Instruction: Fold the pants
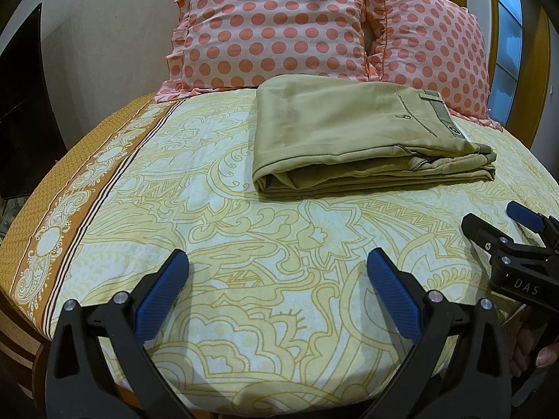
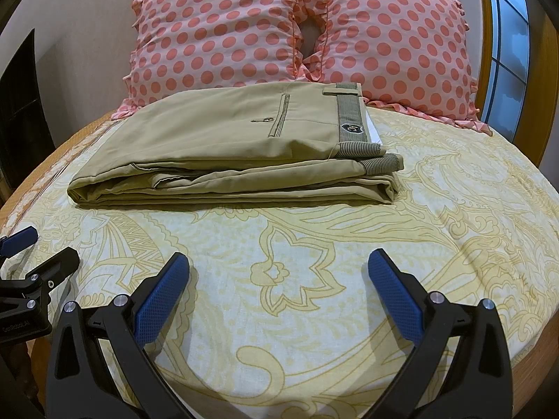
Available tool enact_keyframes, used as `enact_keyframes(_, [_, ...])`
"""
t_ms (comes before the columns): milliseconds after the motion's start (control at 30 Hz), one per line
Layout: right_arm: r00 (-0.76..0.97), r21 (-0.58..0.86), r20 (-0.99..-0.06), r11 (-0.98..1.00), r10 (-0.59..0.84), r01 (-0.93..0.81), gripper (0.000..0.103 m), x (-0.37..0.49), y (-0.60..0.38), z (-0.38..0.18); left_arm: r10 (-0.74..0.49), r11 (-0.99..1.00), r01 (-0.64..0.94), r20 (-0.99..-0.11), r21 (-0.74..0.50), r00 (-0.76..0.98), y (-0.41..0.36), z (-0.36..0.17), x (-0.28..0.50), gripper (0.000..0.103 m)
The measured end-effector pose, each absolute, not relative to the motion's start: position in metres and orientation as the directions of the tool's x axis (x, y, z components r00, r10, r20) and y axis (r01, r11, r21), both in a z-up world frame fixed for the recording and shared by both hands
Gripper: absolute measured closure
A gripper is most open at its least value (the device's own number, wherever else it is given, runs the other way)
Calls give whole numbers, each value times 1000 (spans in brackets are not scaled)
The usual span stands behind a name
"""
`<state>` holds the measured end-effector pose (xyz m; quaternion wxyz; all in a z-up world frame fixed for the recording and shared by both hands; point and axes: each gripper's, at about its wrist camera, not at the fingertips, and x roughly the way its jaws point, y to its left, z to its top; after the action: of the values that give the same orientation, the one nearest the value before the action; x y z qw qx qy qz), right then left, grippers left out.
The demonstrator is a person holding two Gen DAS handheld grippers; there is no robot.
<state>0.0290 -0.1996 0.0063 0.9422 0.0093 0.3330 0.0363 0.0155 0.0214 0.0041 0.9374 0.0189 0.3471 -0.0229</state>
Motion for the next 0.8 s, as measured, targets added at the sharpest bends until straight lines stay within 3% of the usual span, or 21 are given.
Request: enact_keyframes(800, [779, 41, -623, 997, 71, -58, 1, 30, -199, 6, -30, 998, 56, -641, 21, 767, 21, 4, 16, 2])
